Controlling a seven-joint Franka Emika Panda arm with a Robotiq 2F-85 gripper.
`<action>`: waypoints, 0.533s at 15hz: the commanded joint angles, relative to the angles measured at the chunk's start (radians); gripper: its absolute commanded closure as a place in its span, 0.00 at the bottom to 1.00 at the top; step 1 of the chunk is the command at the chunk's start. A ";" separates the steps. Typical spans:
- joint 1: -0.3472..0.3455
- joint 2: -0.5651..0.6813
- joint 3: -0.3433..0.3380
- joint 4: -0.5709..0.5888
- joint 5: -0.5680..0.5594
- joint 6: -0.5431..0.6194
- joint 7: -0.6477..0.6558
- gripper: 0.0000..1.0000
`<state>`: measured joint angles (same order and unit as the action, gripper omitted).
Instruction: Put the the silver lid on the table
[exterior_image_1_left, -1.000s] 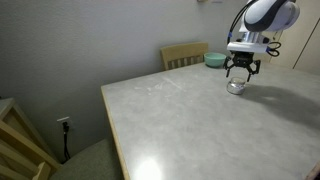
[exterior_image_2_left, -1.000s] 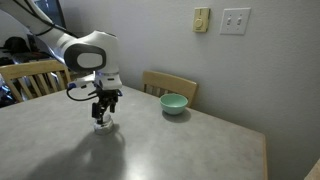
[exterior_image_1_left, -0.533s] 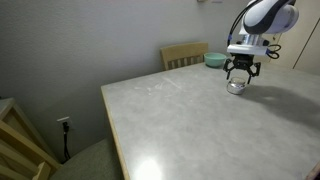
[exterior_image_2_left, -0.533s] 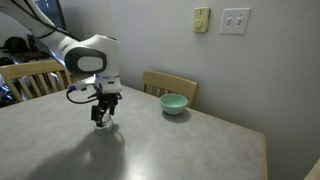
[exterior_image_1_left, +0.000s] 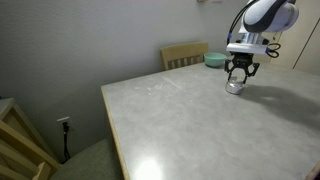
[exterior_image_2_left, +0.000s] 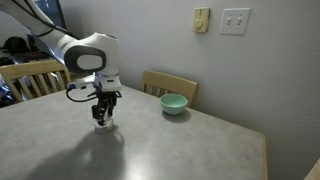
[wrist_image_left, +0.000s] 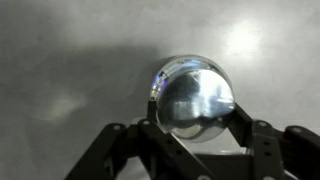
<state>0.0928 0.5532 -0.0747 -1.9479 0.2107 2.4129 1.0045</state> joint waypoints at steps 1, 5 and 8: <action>-0.008 0.003 0.012 -0.011 0.011 0.002 -0.013 0.53; -0.002 -0.005 0.009 -0.017 0.004 0.004 -0.005 0.56; 0.015 -0.026 0.002 -0.033 -0.015 0.011 0.006 0.56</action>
<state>0.0965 0.5530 -0.0727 -1.9480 0.2081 2.4135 1.0050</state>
